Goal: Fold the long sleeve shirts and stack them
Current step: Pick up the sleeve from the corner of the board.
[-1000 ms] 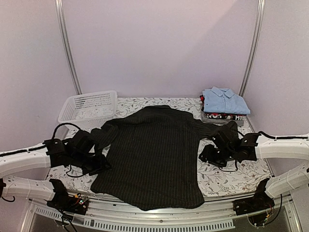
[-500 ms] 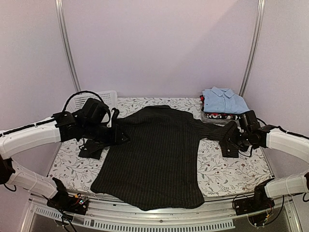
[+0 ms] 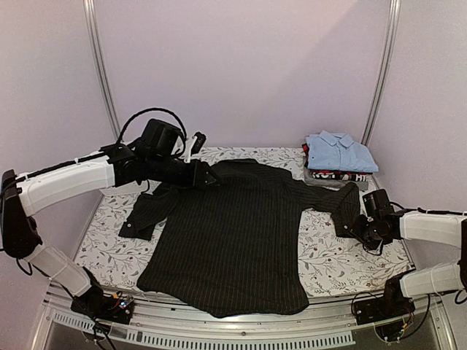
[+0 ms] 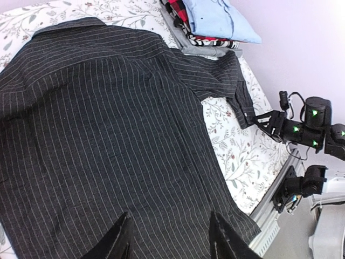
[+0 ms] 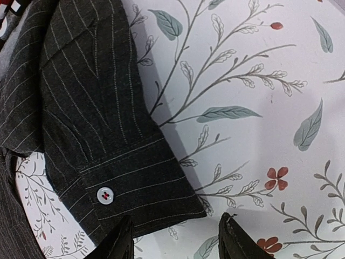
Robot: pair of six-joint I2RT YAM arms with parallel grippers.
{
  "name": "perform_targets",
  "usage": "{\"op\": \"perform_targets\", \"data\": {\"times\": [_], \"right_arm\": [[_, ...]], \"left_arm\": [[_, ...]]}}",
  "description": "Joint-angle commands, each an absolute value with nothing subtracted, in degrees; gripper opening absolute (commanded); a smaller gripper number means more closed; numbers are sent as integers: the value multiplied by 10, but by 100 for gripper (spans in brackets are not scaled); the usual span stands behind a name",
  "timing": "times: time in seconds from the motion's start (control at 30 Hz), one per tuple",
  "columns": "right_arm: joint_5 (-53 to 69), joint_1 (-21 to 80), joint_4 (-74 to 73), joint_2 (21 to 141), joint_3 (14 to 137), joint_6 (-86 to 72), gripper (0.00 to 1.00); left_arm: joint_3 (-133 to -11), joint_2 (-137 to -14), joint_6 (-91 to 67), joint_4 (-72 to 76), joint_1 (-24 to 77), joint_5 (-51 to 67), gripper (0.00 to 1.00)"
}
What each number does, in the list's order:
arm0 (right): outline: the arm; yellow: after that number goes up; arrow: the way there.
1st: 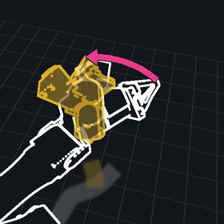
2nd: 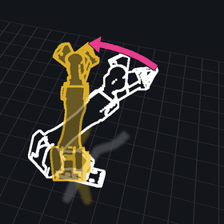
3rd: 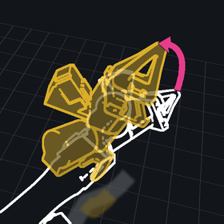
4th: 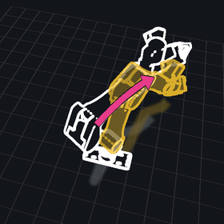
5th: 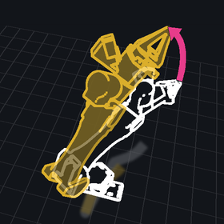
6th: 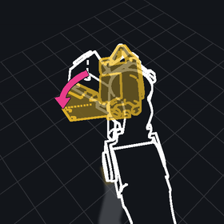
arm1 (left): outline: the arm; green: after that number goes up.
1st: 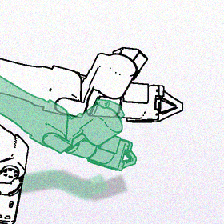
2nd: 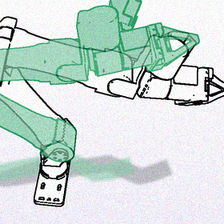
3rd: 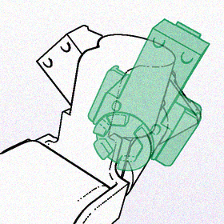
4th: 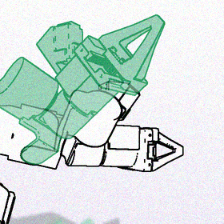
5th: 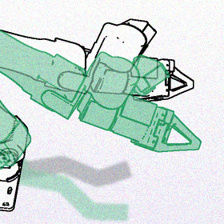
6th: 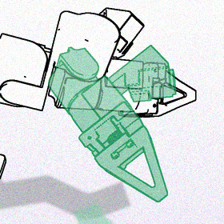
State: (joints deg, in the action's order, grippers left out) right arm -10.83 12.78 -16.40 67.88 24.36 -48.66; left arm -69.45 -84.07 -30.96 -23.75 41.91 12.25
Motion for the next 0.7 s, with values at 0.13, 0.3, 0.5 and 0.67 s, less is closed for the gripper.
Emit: {"op": "perform_targets", "data": {"times": [0.13,0.3,0.5,0.67], "right_arm": [[-94,94,-95,734,264,-501,52],[-86,87,-94,771,279,-504,50],[-78,87,-82,754,243,-526,45],[-83,87,-78,754,242,-529,33]], "left_arm": [[-728,-872,-273,-198,391,184,47],[-726,-873,-275,-183,380,206,47],[-729,-881,-271,-185,372,224,47],[-733,-885,-273,-182,370,232,47]]}}
